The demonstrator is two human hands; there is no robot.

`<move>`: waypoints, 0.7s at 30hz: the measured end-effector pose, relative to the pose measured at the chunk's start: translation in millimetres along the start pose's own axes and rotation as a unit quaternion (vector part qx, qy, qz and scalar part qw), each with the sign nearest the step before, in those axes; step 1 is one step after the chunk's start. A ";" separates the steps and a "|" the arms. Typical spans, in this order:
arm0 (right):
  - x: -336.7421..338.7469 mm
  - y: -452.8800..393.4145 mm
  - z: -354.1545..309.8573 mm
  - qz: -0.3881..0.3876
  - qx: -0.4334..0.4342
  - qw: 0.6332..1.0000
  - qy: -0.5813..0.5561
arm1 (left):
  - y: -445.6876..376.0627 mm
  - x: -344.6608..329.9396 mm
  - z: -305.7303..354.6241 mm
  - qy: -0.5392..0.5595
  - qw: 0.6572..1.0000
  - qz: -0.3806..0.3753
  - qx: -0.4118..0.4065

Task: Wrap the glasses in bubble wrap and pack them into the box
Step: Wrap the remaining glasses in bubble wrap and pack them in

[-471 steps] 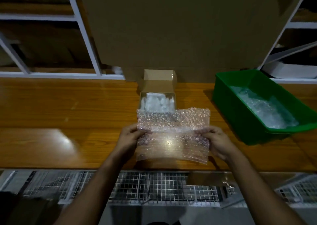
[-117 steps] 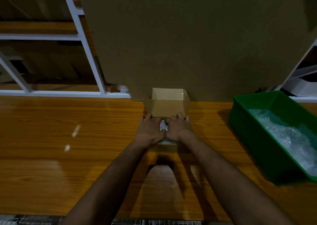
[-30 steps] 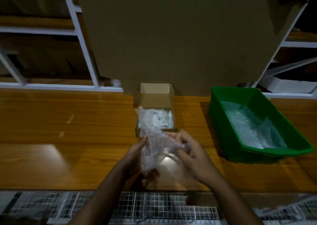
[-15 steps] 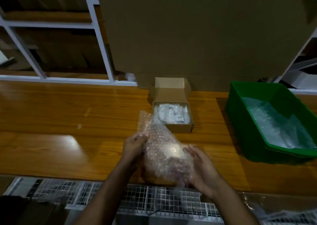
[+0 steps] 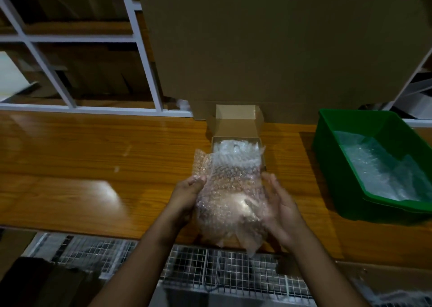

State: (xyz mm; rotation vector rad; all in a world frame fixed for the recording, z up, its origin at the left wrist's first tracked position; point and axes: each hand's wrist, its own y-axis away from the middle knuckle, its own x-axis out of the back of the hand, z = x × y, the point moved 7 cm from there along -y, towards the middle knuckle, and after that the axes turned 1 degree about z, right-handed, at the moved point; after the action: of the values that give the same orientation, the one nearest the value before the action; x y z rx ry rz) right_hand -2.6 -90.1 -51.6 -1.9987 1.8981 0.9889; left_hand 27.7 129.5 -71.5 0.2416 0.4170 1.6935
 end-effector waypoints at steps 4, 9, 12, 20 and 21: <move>-3.7 14.6 17.7 -0.046 -0.094 0.980 0.172 | -0.2 -5.9 -2.6 -0.023 0.999 0.027 0.016; 3.5 10.8 -15.5 0.006 -0.056 0.969 0.240 | 7.2 -14.3 10.9 -0.007 1.000 -0.018 0.015; 2.6 9.7 -30.9 -0.038 -0.077 0.973 0.215 | 10.3 -15.5 10.0 0.023 0.996 -0.084 0.009; 8.1 -3.2 -40.2 -0.113 -0.035 0.929 0.352 | 13.9 -13.9 16.2 -0.052 0.993 -0.068 -0.081; 9.1 -4.3 -40.2 -0.127 -0.035 0.928 0.349 | 15.4 -14.2 20.6 -0.046 0.992 -0.070 -0.094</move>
State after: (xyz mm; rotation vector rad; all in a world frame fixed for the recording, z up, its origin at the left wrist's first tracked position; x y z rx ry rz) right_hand 13.8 -120.0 -27.9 -2.8099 1.8149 0.2832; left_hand 24.1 116.5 -45.4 0.1486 0.1990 1.5652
